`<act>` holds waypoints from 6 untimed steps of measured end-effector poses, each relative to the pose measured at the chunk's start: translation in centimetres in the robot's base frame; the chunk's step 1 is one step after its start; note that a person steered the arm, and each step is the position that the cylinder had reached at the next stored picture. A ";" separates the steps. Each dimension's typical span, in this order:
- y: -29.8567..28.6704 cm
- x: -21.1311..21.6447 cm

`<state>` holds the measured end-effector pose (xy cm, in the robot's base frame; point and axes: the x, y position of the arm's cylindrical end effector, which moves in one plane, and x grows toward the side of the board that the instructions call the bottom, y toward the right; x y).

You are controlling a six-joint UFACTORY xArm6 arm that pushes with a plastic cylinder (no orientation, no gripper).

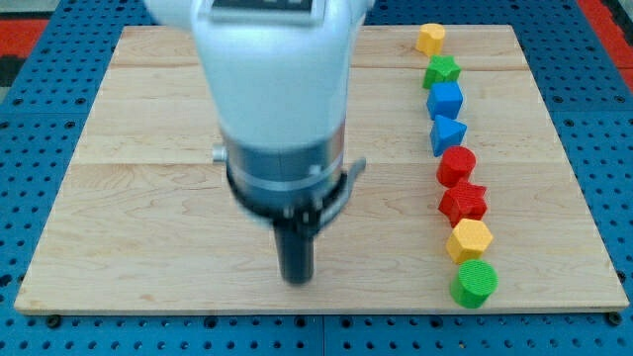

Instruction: Place your hand at top center of the board

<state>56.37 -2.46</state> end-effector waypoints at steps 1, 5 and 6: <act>-2.5 -7.9; 3.9 -37.0; 5.3 -37.1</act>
